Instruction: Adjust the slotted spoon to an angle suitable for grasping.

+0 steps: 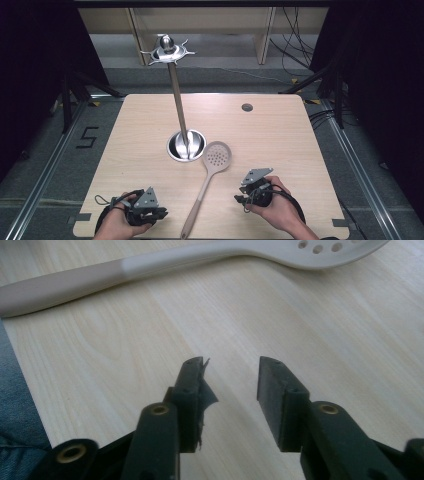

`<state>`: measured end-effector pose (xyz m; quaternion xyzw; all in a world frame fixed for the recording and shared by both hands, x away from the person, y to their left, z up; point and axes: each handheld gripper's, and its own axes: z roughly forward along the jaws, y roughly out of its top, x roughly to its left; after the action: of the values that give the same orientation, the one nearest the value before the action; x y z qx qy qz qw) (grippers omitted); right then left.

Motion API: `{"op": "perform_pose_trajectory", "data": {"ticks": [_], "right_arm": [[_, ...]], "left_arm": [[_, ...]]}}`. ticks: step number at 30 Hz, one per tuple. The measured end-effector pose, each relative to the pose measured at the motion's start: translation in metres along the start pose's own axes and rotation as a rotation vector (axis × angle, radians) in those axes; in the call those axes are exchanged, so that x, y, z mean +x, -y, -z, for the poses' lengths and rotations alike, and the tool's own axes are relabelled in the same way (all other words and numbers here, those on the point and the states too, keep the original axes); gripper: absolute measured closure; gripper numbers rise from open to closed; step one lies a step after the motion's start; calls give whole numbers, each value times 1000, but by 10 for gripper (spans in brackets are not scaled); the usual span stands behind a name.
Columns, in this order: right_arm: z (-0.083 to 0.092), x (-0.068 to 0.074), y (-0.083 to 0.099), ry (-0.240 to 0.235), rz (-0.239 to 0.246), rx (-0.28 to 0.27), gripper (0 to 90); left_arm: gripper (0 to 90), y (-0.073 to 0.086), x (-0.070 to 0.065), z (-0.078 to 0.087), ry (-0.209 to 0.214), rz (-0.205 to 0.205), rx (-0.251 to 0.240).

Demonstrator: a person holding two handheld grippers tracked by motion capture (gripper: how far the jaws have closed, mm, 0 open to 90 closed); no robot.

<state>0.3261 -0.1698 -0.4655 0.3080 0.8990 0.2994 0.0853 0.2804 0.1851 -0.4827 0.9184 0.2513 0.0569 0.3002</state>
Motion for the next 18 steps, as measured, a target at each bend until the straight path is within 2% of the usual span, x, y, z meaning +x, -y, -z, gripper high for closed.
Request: {"op": "perform_pose_trajectory", "data": {"ticks": [1, 2, 3, 4, 5, 6, 7, 8, 9, 10, 11, 13, 14, 15, 16, 18], "right_arm": [[2, 0, 0, -7, -6, 9, 655], [3, -2, 0, 0, 4, 0, 662], [3, -1, 0, -3, -9, 3, 663], [2, -2, 0, 5, -8, -12, 663], [4, -2, -1, -5, -15, -1, 664], [4, -2, -1, -5, -15, -1, 664], [5, -3, -1, -1, -15, -7, 664], [4, -2, -1, 8, -17, -24, 664], [6, -1, -1, 0, -40, -21, 664], [5, -3, 0, 7, -11, -31, 663], [7, -3, 0, -7, -19, -12, 663], [7, -4, 1, -8, -35, -11, 662], [6, -5, 1, -2, -35, -32, 661], [7, -6, 2, 5, -32, -32, 661], [9, -7, 1, -1, -31, -20, 660], [9, -8, 2, 2, -39, -36, 659]], "left_arm": [[863, -2, -3, -3, 14, -10, 24], [875, -6, -5, -6, 18, -41, 60], [885, -9, -7, -10, 35, -59, 81], [889, -13, -10, -15, 48, -69, 78], [890, -13, -10, -15, 48, -69, 78], [890, -16, -12, -19, 55, -80, 95], [891, -22, -15, -28, 80, -107, 131], [892, -24, -19, -31, 98, -83, 111], [892, -28, -22, -34, 99, -78, 107], [892, -31, -22, -36, 103, -88, 107], [892, -31, -22, -36, 103, -88, 107], [892, -39, -26, -41, 112, -95, 112], [892, -41, -27, -43, 115, -102, 113], [892, -45, -23, -42, 111, -169, 153], [892, -47, -23, -43, 112, -173, 162], [892, -52, -24, -47, 131, -169, 160]]}}
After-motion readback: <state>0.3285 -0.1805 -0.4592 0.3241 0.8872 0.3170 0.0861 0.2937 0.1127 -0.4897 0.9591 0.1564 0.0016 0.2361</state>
